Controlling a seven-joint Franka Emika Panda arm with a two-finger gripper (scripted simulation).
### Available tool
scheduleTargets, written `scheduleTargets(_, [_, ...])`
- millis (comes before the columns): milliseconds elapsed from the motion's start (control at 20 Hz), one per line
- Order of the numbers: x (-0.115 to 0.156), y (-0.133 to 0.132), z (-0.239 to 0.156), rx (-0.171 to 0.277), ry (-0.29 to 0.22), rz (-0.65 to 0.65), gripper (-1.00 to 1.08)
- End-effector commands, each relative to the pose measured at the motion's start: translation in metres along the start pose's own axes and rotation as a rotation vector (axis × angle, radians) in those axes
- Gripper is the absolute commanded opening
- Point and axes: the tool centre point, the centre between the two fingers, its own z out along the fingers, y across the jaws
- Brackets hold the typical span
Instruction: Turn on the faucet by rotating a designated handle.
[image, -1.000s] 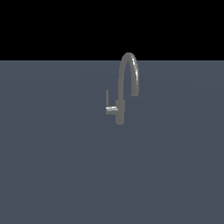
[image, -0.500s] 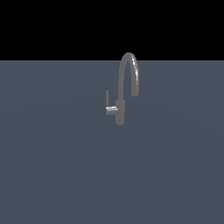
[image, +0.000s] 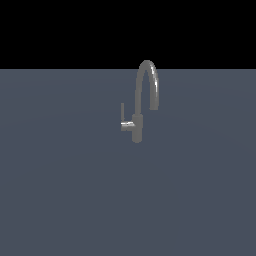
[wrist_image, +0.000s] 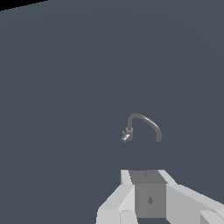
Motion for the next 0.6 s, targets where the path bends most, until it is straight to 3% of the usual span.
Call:
scheduleTargets(0, [-0.005, -0.020, 0.013, -0.021, 0.037, 0.037, -1.00])
scheduleTargets(550, [-0.020, -0.088, 0.125, -0.138, 0.153, 0.183, -1.00])
